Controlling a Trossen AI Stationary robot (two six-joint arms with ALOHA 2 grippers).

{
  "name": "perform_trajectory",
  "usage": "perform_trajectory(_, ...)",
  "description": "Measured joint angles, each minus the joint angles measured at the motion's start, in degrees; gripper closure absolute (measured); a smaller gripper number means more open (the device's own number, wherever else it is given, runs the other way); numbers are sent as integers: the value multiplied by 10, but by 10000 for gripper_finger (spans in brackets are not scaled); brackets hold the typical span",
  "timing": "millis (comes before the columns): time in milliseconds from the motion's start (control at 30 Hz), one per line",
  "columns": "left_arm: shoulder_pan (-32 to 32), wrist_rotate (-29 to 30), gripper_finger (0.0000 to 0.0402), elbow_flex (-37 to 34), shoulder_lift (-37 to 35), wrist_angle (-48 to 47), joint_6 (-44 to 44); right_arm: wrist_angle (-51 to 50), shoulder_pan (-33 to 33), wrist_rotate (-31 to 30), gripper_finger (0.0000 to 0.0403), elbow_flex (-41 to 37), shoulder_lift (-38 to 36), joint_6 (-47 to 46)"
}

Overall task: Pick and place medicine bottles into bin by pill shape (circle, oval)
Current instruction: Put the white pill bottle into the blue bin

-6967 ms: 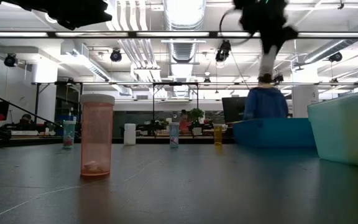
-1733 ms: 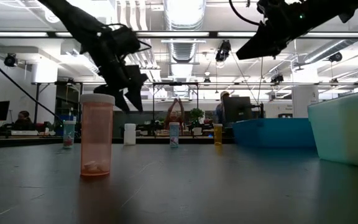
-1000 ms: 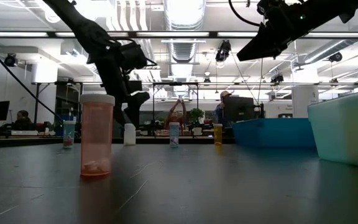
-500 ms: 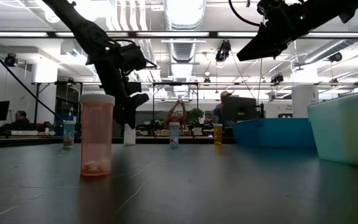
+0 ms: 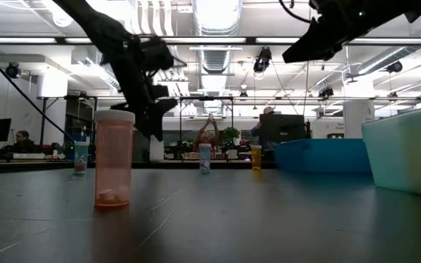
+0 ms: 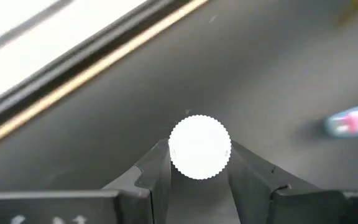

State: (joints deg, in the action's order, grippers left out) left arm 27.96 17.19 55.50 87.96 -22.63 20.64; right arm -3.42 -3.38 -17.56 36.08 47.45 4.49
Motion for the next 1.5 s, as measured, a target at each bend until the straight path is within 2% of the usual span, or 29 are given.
perform_trajectory(233,-77,4,289,20,-62,1,-9,-8,0,0,209,-12,-4,-10)
perform_trajectory(367,-137,4,289,32,-81,22,-32,29,0,11,204,-12,14,-19)
perform_trajectory(533,-199,4,289,43,-83,75,-65,109,0,100,171,-12,45,1)
perform_trajectory(733,-248,4,289,42,-83,155,-85,148,1,128,125,-9,89,41)
perform_trajectory(867,-267,3,289,41,-82,203,-101,204,1,130,114,-9,125,58)
perform_trajectory(1033,-280,2,289,32,-79,243,-108,257,1,131,124,-8,158,71)
perform_trajectory(1500,-286,-14,290,32,-18,358,-138,290,1,131,154,-8,185,83)
